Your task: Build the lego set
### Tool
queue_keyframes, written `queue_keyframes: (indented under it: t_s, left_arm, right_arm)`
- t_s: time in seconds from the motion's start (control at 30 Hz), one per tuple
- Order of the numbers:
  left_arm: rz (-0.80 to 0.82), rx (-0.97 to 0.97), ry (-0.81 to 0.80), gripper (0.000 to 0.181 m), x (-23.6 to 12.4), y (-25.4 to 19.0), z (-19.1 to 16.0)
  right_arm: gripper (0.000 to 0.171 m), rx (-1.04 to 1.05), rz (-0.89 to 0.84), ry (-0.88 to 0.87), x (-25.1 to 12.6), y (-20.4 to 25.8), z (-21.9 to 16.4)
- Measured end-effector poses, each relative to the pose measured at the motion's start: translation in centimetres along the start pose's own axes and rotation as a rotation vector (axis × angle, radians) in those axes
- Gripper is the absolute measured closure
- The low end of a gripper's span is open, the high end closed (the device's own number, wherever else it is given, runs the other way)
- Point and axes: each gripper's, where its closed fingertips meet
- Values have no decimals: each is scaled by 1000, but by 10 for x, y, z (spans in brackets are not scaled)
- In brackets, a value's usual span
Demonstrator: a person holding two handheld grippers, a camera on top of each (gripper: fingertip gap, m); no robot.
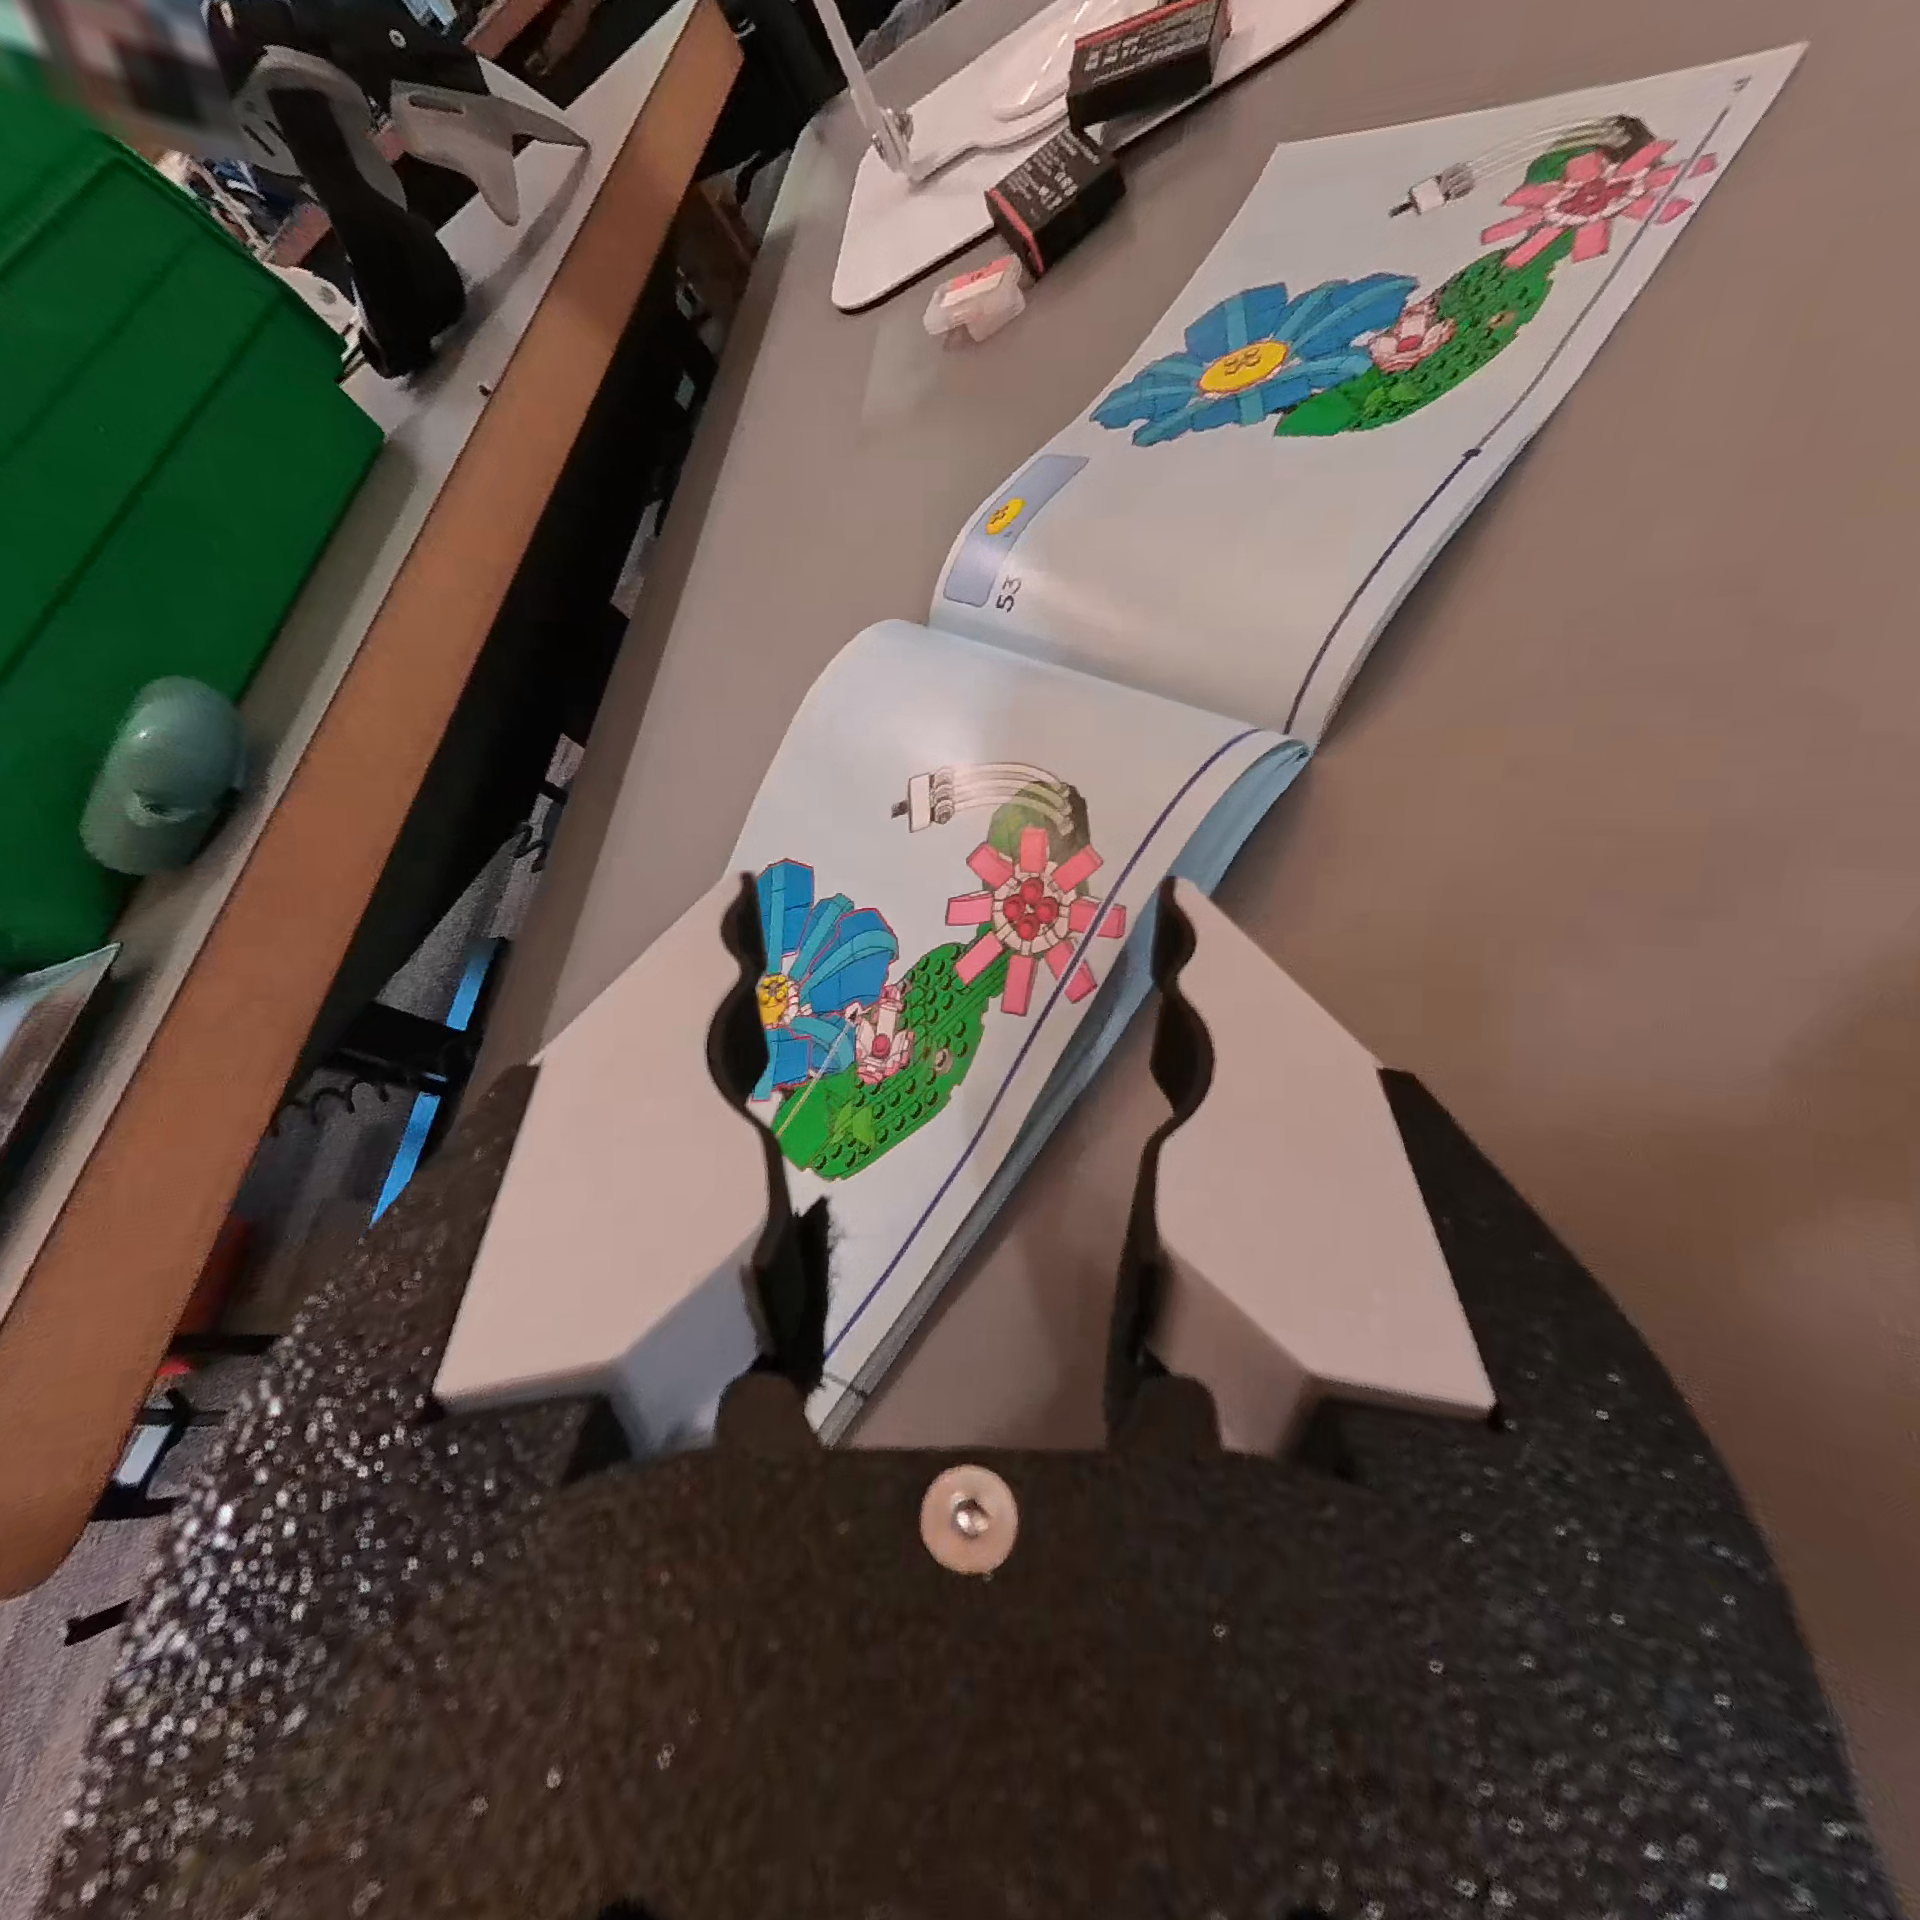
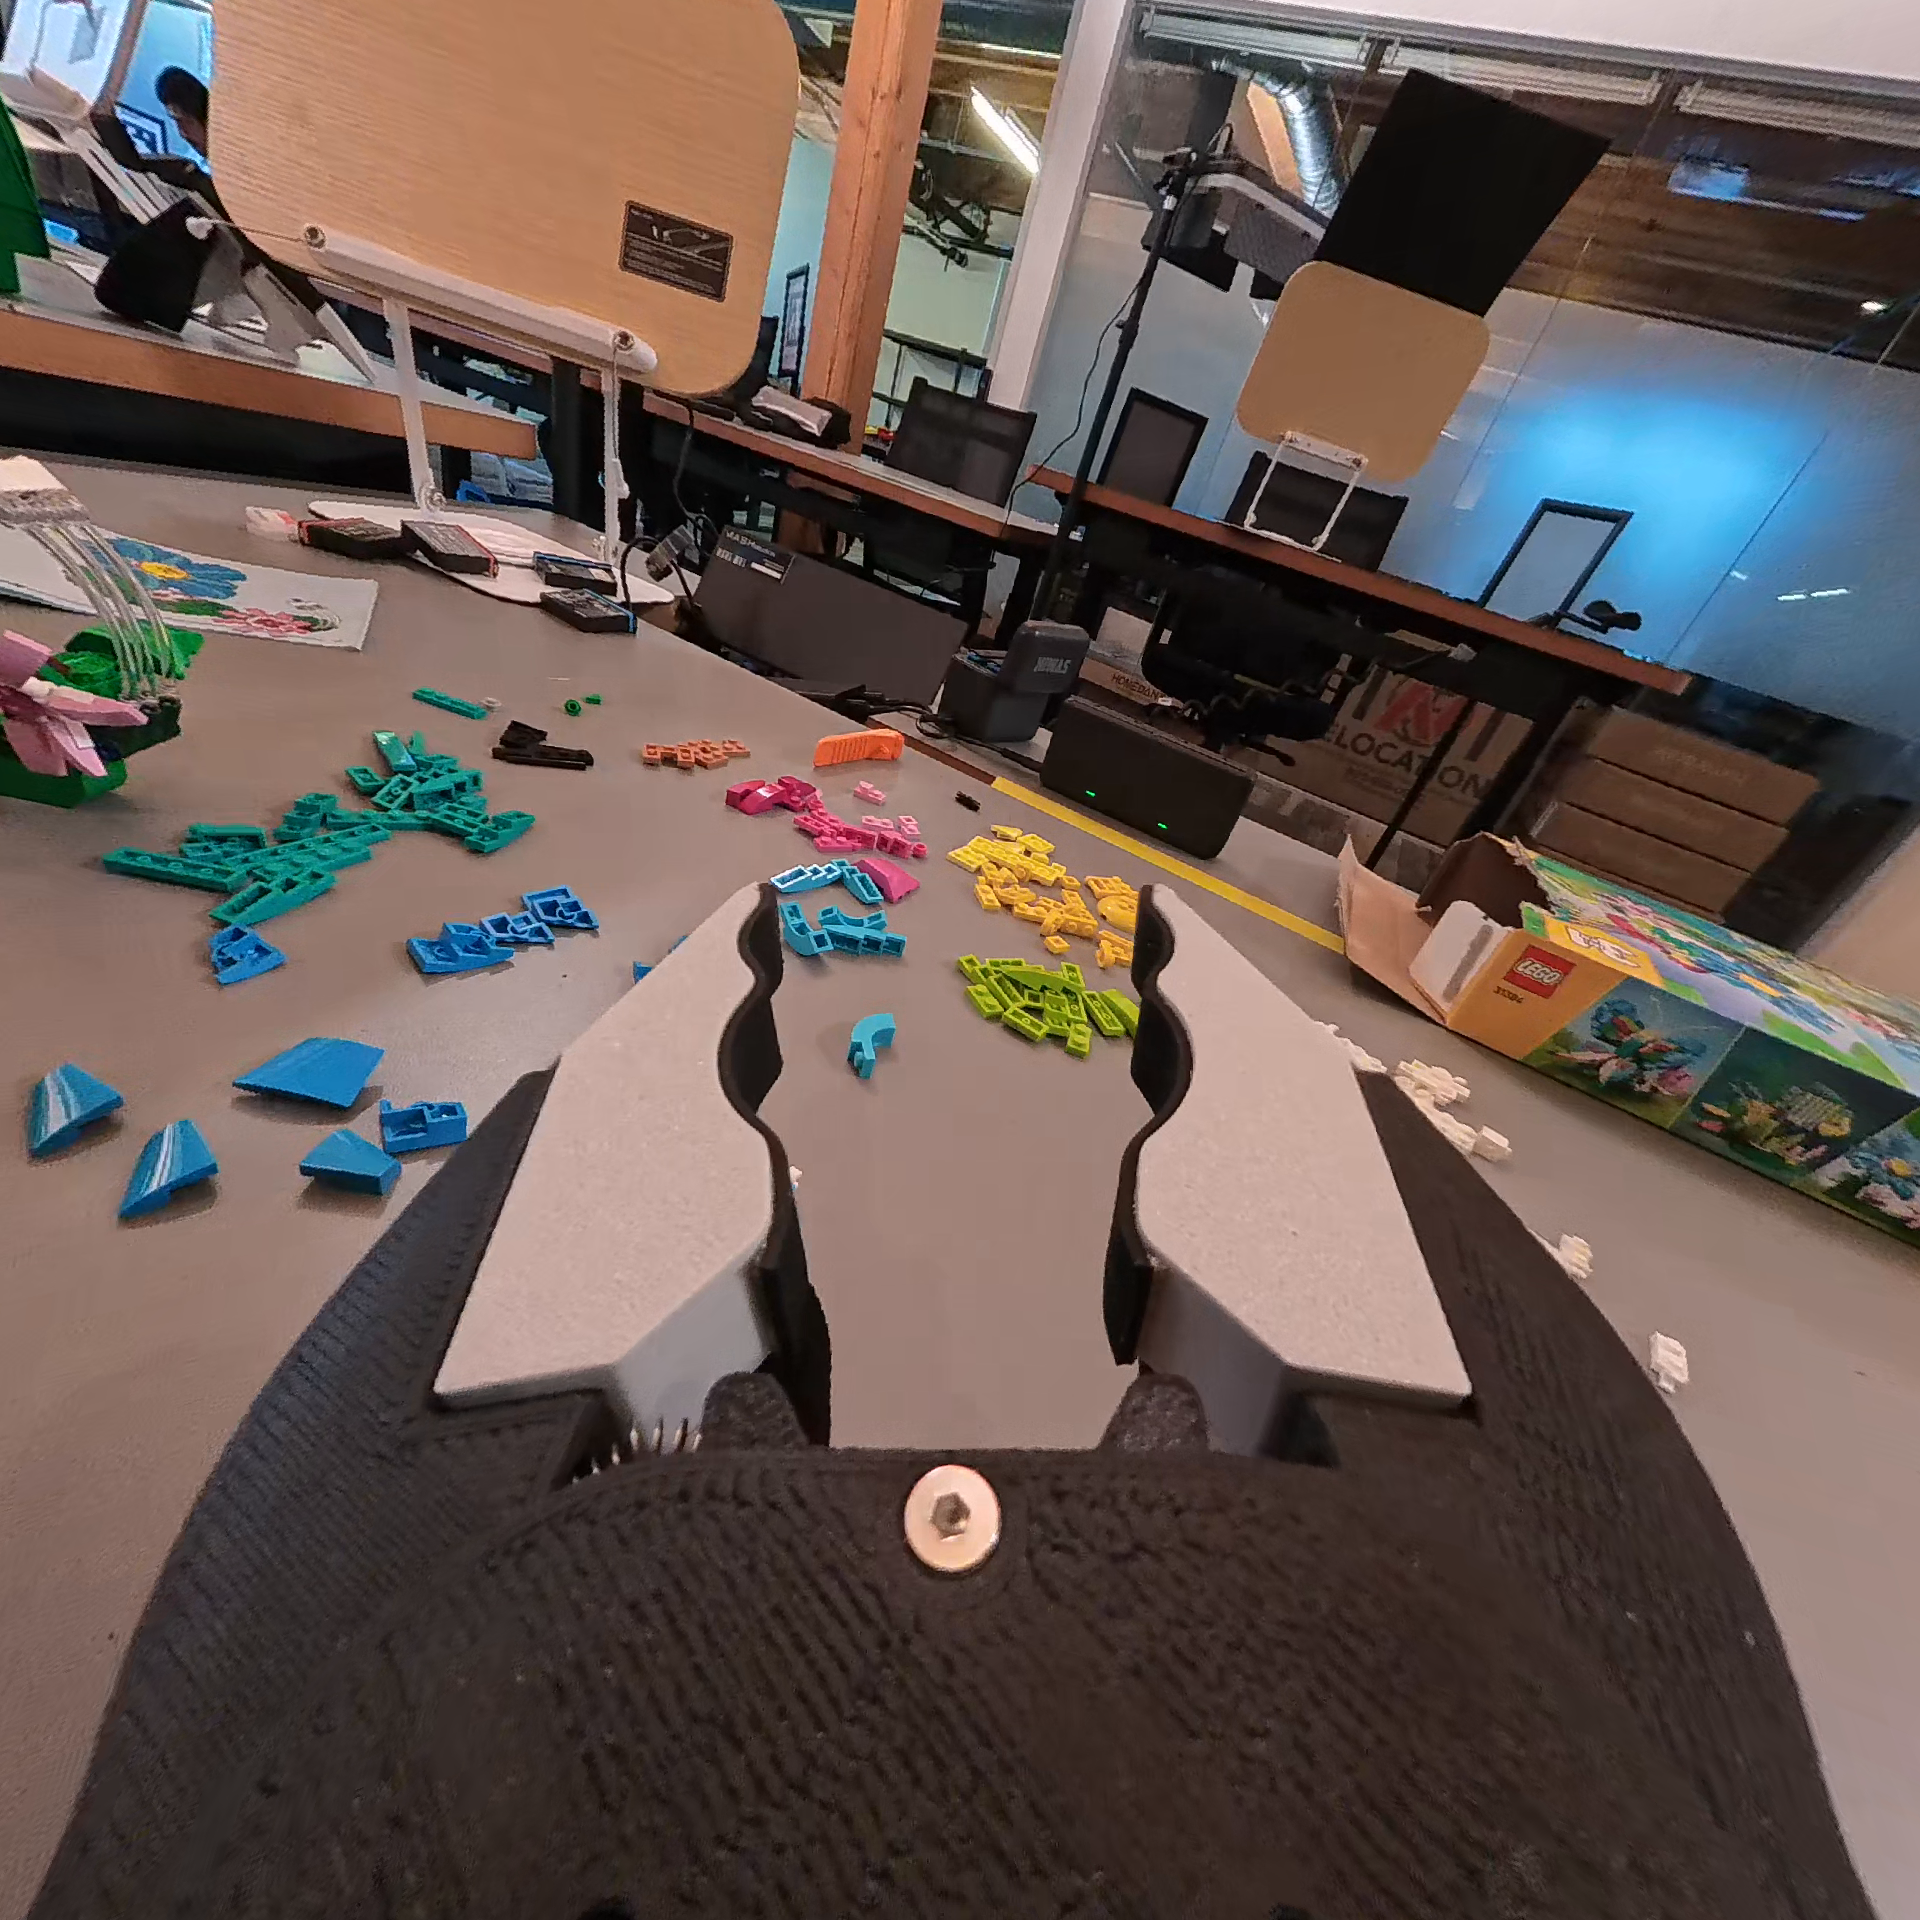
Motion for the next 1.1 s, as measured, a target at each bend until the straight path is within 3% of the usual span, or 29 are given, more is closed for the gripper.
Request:
queue_keyframes:
  t_s: [0.33, 0.6, 0.73, 0.87, 1.1]
  left_arm:
    - [85, 65, -54, 117, -6, 10, 16]
    - [8, 162, -112, 119, 40, -5, 73]
    - [13, 200, -108, 108, 57, -19, 87]
    - [149, -20, -307, 104, 17, 5, 94]
    - [270, -473, -807, 111, -97, 19, 61]
  right_arm:
    - [109, 1, 5, 0, 0, 1, 0]
    - [110, 16, 8, -3, -1, 0, 1]
    - [110, 27, 8, -7, -1, -1, 2]
    - [111, 36, 8, -12, -2, -2, 2]
    - [112, 55, 0, -14, -2, -5, 3]
Point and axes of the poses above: each gripper's, where its closed fingertips meet, x out along the fingers, z out of its top, y = z × x across the jaws, and after that the axes turned 14 degrees about -z, right-handed
